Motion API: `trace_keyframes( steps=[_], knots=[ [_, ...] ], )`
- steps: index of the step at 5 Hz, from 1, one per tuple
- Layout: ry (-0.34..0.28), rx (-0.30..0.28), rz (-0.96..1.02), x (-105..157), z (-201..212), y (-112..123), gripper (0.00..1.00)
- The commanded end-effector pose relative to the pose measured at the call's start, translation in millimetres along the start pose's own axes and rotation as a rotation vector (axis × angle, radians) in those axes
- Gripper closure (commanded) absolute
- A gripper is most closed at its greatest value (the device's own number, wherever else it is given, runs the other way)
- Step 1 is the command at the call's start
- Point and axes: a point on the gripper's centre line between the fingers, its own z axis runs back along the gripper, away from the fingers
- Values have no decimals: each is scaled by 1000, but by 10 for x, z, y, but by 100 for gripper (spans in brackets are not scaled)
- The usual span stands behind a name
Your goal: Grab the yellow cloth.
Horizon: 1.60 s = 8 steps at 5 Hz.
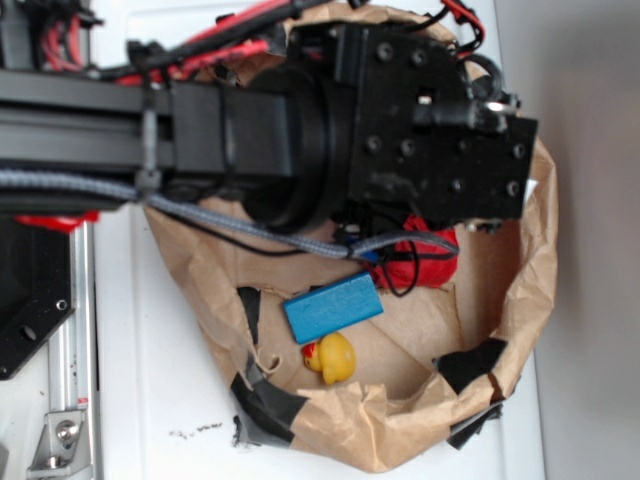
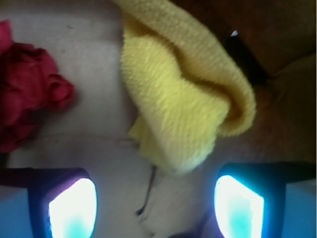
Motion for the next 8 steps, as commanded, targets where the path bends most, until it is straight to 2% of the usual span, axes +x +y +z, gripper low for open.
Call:
trace_keyframes(
  steps=[1,2,3,4,5,6,7,8],
  knots=[
    [76,42,-70,183,-224,119,0],
    [79,-38,-44,178,-297,167,100],
    [59,-70,-8,132,-232,236,100],
    [58,-48,23,118,-207,306,100],
    [56,-73,52,117,-174,382,100],
    [-5,-85,66,31,130,450,100],
    [-68,-120,-47,-131,706,127,100],
    [-72,-217,-64,-401,1009,-183,100]
  ],
)
